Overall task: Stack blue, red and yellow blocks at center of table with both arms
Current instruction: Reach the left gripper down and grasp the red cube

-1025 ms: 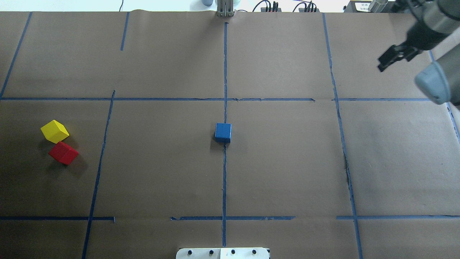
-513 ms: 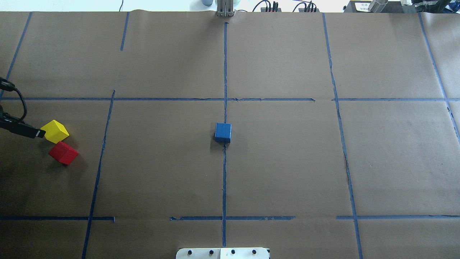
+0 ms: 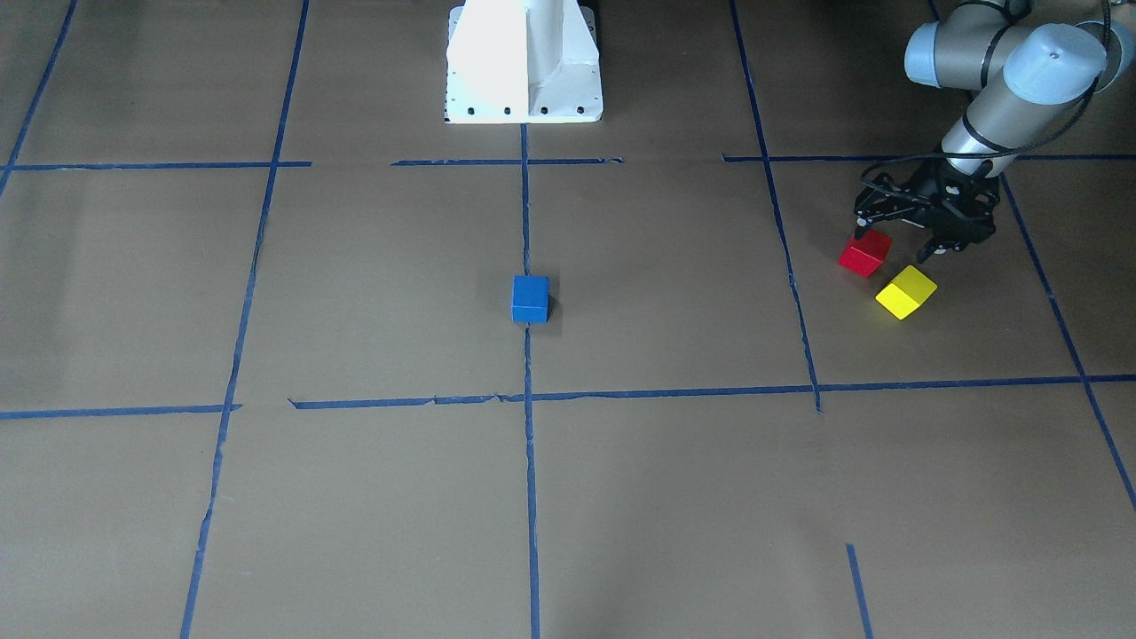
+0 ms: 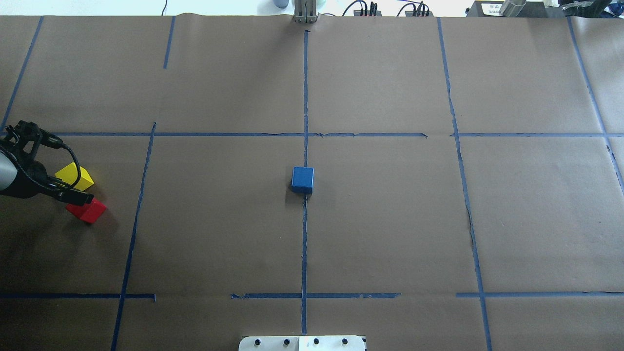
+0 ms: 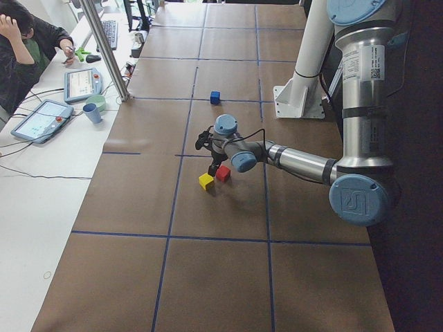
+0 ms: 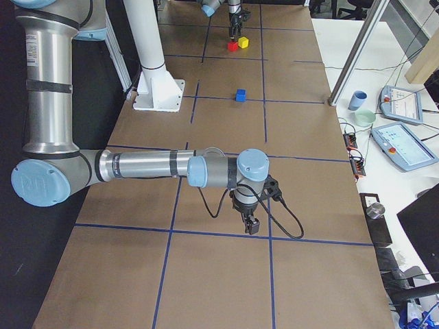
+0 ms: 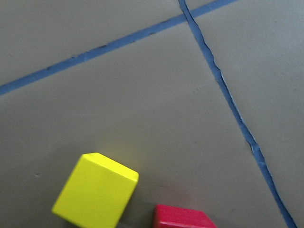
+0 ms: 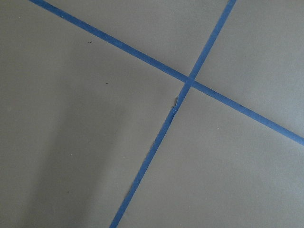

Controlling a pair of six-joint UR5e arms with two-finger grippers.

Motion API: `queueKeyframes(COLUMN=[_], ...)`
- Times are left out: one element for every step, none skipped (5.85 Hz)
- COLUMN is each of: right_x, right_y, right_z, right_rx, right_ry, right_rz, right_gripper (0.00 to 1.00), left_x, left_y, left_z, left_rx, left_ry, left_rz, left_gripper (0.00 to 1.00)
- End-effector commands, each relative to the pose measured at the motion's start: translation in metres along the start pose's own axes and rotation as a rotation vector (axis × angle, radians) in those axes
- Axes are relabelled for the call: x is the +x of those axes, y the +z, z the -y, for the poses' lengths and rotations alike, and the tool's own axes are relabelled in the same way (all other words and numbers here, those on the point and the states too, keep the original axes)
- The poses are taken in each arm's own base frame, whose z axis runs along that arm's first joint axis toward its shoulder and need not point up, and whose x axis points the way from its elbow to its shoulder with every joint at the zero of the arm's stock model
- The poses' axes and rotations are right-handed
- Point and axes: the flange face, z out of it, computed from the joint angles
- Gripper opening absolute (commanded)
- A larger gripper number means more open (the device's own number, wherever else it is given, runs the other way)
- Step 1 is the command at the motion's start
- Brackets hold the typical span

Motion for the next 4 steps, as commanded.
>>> queueKeyframes(right_x=[0.002, 0.005, 0.005, 0.006], right_y=[0.002, 0.006, 0.007, 0.008], right_z=[-0.001, -0.003, -0.003, -0.003], right_rx=[-0.004, -0.011, -0.012, -0.015], right_ry=[0.004, 0.008, 0.009, 0.010], right_rz=[0.002, 0.005, 0.006, 0.007], right_gripper=[1.00, 1.00, 1.00, 1.00], left_x=[0.009, 0.016, 0.017, 0.016], left_y=[0.007, 0.016, 0.021, 0.027], left_z=[-0.004, -0.009, -0.013, -0.015], left_rx=[-0.015, -0.036, -0.050, -0.060], left_ry=[0.003, 0.005, 0.007, 0.005], left_rz=[-0.007, -0.011, -0.011, -0.007], left_gripper=[1.00, 1.00, 1.00, 1.00])
